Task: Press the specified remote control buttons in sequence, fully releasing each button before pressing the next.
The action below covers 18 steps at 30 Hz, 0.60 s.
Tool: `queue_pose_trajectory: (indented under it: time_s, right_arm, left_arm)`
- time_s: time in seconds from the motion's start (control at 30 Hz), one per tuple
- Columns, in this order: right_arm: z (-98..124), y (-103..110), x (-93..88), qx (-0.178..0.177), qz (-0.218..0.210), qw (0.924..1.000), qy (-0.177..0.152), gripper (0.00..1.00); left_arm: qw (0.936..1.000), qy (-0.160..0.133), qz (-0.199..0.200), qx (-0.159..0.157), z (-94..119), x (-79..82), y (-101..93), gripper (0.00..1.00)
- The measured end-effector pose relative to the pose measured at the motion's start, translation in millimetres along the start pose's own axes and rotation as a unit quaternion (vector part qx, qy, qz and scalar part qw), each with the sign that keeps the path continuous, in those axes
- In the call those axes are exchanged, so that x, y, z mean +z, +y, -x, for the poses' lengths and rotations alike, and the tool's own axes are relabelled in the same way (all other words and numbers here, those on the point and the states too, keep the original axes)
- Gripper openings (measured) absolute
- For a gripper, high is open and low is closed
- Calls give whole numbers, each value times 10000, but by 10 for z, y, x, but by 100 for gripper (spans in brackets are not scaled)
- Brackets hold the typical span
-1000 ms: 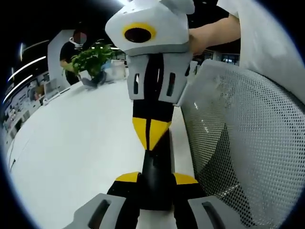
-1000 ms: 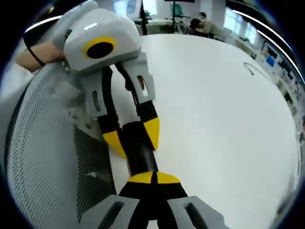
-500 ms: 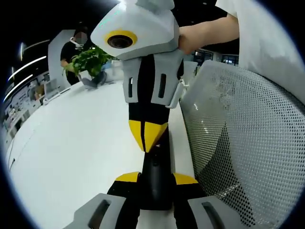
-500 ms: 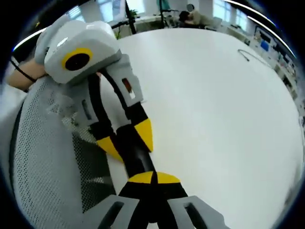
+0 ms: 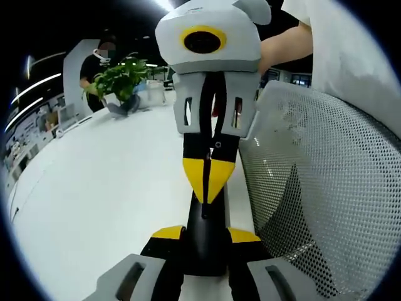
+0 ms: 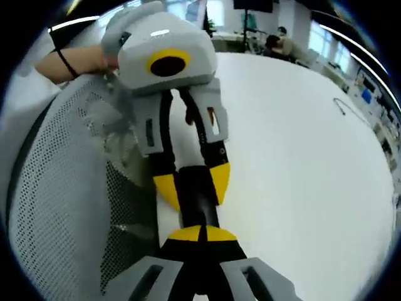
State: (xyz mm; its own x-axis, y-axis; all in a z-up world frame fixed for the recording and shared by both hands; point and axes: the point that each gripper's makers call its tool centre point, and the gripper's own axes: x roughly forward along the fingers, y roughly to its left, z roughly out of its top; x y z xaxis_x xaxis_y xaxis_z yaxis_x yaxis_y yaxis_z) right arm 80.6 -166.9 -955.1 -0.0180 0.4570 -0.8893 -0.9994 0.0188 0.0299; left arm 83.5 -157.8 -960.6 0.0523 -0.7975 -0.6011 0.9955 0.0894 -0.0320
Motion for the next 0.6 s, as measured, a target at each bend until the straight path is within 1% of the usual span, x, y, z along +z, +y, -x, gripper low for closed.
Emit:
queue_pose_trajectory:
  time_s: [0.03, 0.1, 0.17, 0.2, 0.27, 0.33, 0.43, 0.5, 0.6]
  right_arm:
    - [-3, 5, 4, -40, 36, 10000, 37, 0]
    - [-9, 0, 5, -161, 488, 9986, 147, 0]
    - [-17, 0, 0, -265, 777, 9963, 247, 0]
    - [-23, 7, 4, -277, 806, 9960, 261, 0]
    - [-28, 2, 9, -300, 708, 9967, 266, 0]
    - [-27, -18, 13, -401, 530, 9976, 208, 0]
    - [-34, -11, 19, -606, 748, 9951, 243, 0]
    - [-39, -2, 22, -650, 784, 9944, 277, 0]
    - [-25, -19, 27, -551, 427, 9975, 110, 0]
  left_arm:
    - [10000, -2, 2, 0, 0, 0, 0, 25]
    - [10000, -6, 7, -3, -1, 0, -1, 25]
    - [10000, -6, 9, -8, -2, 0, -1, 25]
    - [10000, -6, 10, -10, -2, 1, -1, 25]
    - [10000, 0, 6, -10, -2, 3, -1, 25]
    - [10000, 14, -7, -12, -3, 5, 0, 25]
    - [10000, 35, -23, -15, -5, 8, -1, 25]
    - [10000, 13, -5, -12, -6, 6, -1, 25]
    - [10000, 14, -6, -7, -6, 4, 0, 25]
